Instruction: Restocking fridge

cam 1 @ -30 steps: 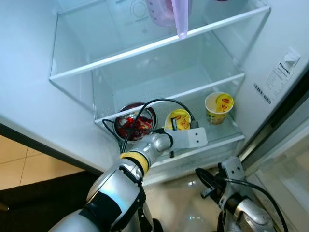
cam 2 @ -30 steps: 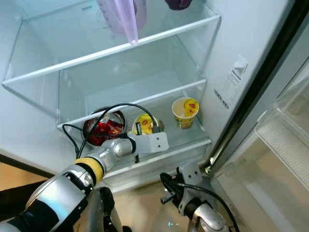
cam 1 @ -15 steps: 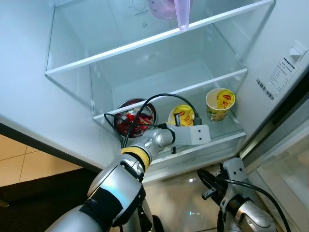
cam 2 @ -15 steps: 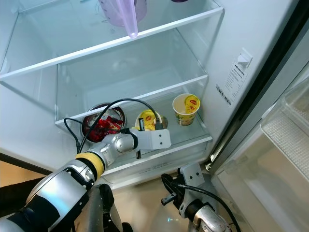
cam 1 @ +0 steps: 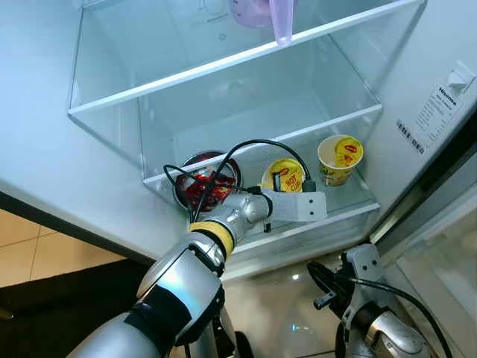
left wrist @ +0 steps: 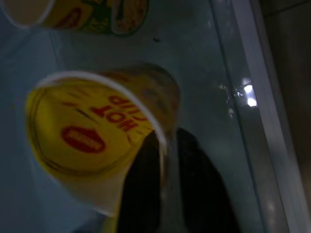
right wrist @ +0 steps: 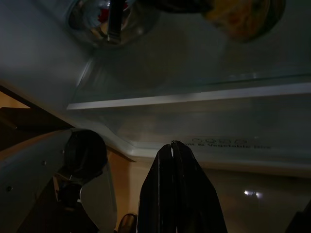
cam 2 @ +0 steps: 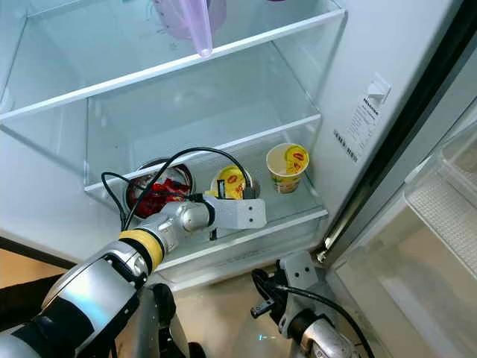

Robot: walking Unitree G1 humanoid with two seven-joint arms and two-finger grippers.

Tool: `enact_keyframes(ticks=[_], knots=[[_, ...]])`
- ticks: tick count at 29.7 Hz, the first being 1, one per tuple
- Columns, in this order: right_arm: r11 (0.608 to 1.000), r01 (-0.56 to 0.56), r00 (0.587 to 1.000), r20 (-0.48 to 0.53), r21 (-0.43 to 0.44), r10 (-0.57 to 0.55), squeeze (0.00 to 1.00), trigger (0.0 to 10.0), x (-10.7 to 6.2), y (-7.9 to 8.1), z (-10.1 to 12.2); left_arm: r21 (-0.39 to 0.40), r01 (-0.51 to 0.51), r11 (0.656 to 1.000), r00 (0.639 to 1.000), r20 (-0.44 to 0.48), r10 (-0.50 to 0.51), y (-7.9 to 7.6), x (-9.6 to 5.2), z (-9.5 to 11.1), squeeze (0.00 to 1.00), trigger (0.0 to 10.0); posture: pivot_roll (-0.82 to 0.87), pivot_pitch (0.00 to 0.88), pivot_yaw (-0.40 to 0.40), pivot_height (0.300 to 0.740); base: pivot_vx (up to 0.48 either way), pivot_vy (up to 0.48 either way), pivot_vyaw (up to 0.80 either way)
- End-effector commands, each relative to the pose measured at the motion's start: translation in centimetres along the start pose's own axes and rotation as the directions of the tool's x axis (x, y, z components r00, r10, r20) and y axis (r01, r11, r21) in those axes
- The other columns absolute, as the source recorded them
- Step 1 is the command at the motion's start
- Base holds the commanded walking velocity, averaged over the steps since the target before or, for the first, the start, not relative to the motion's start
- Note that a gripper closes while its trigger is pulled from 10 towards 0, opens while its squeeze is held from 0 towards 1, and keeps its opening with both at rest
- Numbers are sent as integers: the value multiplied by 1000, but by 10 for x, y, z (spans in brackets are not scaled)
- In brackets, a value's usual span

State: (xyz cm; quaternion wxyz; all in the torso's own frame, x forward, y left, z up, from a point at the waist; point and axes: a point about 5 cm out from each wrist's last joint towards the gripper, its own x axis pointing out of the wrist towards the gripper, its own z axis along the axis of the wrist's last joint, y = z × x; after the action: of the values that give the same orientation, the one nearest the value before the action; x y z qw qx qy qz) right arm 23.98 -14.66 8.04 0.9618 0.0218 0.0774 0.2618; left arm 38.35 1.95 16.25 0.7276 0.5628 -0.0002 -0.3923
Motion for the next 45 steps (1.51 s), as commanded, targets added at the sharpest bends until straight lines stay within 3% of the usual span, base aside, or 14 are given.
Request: enact_keyframes(ticks=[1,2,3,17,35,45], knots=[[1000,-18,1000,-15,24,18,0,10000,-2,8,-4,8,13,1000,1000,-20,-13,-6,1,-2,1000,10000,-183,453,228,417,0,0,0],[1000,-18,1000,-14,23,18,0,10000,-1,8,-3,10,11,1000,1000,-21,-10,-4,1,-2,878,10000,-183,453,228,417,0,0,0],[1000,-17,1000,-13,22,17,0,10000,-1,8,-2,9,6,1000,1000,-21,-6,-2,1,-2,0,10000,-183,453,228,417,0,0,0],[1000,-19,1000,-1,12,19,0,10000,3,5,3,35,-93,995,995,33,91,22,-2,12,0,10000,-175,443,223,417,0,0,0],[1000,-23,1000,13,-4,24,0,10000,12,-4,8,99,-23,995,991,134,10,31,-5,31,0,10000,-156,375,209,417,0,0,0],[999,-35,999,22,1,35,0,10000,15,-5,9,98,0,995,978,207,-20,48,-14,37,0,10000,-133,369,193,417,0,0,0]])
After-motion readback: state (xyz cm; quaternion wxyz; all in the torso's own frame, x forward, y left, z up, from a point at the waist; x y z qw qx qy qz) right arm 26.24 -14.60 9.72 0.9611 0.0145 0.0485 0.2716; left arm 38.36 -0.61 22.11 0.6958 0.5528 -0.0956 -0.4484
